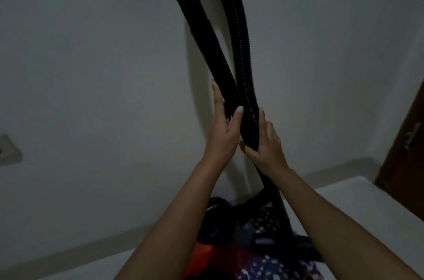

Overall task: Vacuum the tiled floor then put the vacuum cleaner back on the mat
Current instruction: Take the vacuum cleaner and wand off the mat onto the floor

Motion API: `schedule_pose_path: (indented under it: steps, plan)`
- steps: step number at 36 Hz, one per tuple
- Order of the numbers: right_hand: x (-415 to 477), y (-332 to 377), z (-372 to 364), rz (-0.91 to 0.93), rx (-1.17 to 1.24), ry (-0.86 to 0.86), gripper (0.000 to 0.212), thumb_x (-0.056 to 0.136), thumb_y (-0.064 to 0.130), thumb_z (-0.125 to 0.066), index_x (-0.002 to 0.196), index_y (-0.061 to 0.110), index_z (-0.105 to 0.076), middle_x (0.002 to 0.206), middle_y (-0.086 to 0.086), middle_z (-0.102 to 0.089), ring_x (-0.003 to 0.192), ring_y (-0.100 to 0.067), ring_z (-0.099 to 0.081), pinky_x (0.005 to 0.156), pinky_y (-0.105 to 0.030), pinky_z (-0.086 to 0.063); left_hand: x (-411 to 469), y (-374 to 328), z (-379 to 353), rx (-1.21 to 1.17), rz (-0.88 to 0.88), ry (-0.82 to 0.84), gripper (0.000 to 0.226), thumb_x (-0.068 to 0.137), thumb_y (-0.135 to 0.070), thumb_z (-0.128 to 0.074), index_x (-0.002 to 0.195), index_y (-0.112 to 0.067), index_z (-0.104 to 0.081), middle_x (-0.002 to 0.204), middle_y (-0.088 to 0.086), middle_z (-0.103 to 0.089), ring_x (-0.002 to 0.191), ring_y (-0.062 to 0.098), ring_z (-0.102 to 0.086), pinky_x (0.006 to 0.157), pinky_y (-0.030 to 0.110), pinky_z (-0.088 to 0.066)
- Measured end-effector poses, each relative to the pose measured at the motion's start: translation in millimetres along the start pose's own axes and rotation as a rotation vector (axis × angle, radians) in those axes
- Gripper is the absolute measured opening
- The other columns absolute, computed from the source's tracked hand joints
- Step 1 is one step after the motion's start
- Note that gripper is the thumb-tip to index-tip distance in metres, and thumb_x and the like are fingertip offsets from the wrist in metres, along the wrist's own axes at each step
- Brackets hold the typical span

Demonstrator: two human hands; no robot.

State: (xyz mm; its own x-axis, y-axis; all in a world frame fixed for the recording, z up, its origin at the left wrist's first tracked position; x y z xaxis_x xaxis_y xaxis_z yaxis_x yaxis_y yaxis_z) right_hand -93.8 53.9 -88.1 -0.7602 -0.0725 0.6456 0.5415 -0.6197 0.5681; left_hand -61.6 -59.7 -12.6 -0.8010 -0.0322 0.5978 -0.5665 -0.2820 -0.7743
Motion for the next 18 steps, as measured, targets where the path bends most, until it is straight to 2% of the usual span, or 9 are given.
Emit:
schedule_pose_path:
  steps: [3,5,6,8,10,12,15,18]
  plan:
    - [-1,5,-10,0.020,-0.022,0.027,0.087,0.077,0.064,-0.043,0.144,0.038,0.005,0.125,-0.017,-0.048,0.110,-0.032,-0.051,0.094,-0.050,-0.042,-33,28,17,0.080,0.060,0.012,0.057,0.100,-0.027,-0.037,0.142,-0.045,-0.002,0.148,0.001,-0.040,0.135,0.009,-0.040,0.111,0.020,-0.035]
    - [-2,7,-17,0.032,-0.031,0.040,0.088,0.077,0.063,-0.043,0.145,0.036,0.005,0.125,-0.018,-0.048,0.110,-0.033,-0.050,0.093,-0.049,-0.039,-67,70,30,0.191,0.172,0.060,0.056,0.100,-0.032,-0.036,0.148,-0.032,-0.010,0.150,-0.010,-0.030,0.137,-0.002,-0.030,0.113,0.016,-0.027]
    - [-2,8,-21,0.037,-0.034,0.048,0.090,0.077,0.062,-0.043,0.148,0.032,0.004,0.126,-0.017,-0.047,0.111,-0.033,-0.050,0.093,-0.048,-0.038,-86,95,35,0.265,0.240,0.122,0.056,0.100,-0.032,-0.036,0.150,-0.027,-0.012,0.152,-0.010,-0.026,0.138,-0.002,-0.025,0.114,0.016,-0.021]
    - [-2,7,-26,0.044,-0.031,0.066,0.092,0.078,0.060,-0.043,0.150,0.025,0.002,0.128,-0.015,-0.046,0.112,-0.031,-0.049,0.094,-0.047,-0.036,-123,146,44,0.490,0.367,0.304,0.057,0.100,-0.034,-0.036,0.151,-0.022,-0.011,0.157,-0.002,-0.020,0.144,0.006,-0.018,0.114,0.017,-0.013]
    - [-2,6,-28,0.049,-0.017,0.075,0.091,0.078,0.059,-0.043,0.150,0.024,-0.001,0.127,-0.014,-0.046,0.111,-0.030,-0.049,0.095,-0.047,-0.036,-153,187,51,0.669,0.464,0.442,0.058,0.100,-0.037,-0.036,0.151,-0.022,-0.013,0.159,0.006,-0.018,0.146,0.016,-0.016,0.116,0.024,-0.013]
    - [-1,6,-29,0.056,-0.007,0.071,0.090,0.078,0.058,-0.043,0.150,0.024,-0.002,0.125,-0.014,-0.047,0.109,-0.030,-0.050,0.094,-0.048,-0.039,-169,212,56,0.754,0.537,0.509,0.059,0.099,-0.038,-0.037,0.150,-0.019,-0.016,0.157,0.011,-0.020,0.145,0.021,-0.018,0.117,0.028,-0.015]
    - [0,5,-30,0.069,-0.004,0.064,0.090,0.078,0.055,-0.045,0.151,0.022,-0.005,0.121,-0.015,-0.049,0.105,-0.030,-0.052,0.091,-0.051,-0.044,-178,237,54,0.836,0.539,0.605,0.063,0.096,-0.045,-0.035,0.150,-0.016,-0.019,0.153,0.015,-0.029,0.140,0.026,-0.029,0.115,0.030,-0.023]
    - [1,4,-32,0.071,-0.016,0.061,0.091,0.078,0.053,-0.046,0.152,0.019,-0.006,0.121,-0.014,-0.049,0.106,-0.028,-0.052,0.091,-0.051,-0.043,-178,248,45,0.876,0.499,0.665,0.062,0.096,-0.044,-0.037,0.150,-0.018,-0.021,0.144,0.016,-0.042,0.128,0.031,-0.044,0.106,0.032,-0.035]
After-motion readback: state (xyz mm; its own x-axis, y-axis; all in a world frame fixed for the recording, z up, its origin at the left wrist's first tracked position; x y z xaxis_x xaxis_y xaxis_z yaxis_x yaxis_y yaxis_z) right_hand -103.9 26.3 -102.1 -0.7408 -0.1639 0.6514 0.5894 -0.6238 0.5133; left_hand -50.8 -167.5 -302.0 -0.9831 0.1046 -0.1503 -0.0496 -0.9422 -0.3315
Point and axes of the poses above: each hand's wrist, its own x-axis towards the middle knuckle, its own z-axis out of the back of the hand, y = z × x, the point moved 5 cm from there along x, towards the middle knuckle
